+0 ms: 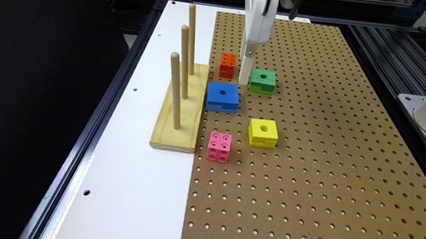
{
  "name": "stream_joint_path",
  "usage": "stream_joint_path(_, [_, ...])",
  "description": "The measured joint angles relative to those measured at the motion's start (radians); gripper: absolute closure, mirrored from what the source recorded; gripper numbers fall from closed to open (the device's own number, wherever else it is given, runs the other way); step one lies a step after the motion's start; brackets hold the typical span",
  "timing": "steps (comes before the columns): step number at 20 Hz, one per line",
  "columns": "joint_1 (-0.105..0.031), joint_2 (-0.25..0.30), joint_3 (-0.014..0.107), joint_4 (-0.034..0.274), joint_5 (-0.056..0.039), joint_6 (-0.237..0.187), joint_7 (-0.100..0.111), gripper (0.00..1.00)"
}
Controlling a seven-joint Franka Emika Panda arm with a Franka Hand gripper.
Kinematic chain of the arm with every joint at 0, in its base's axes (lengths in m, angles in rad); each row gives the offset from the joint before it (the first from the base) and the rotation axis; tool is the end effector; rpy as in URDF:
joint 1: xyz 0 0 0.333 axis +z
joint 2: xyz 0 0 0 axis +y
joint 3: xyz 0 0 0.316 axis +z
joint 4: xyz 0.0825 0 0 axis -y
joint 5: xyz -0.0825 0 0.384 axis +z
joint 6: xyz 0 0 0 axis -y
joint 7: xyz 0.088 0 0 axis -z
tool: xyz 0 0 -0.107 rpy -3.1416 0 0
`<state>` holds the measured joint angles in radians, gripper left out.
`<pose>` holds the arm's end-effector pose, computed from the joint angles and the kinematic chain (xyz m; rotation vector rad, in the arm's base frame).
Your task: Pick up blue block.
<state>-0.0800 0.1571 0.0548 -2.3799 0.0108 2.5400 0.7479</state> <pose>0.5053 -0.0125 0.2565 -2.8903 1.1926 0.0034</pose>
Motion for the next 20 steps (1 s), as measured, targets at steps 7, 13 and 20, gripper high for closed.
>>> stream_joint_path(7, [0.001,0.001,0.002,0.017,0.0000,0.001,0.000,0.00])
stream_joint_path(13, [0.001,0.033,0.004,0.039,0.0000,0.011,0.000,0.00])
stream_joint_path(20, [0.002,0.139,0.005,0.064,0.0000,0.102,0.000,0.00])
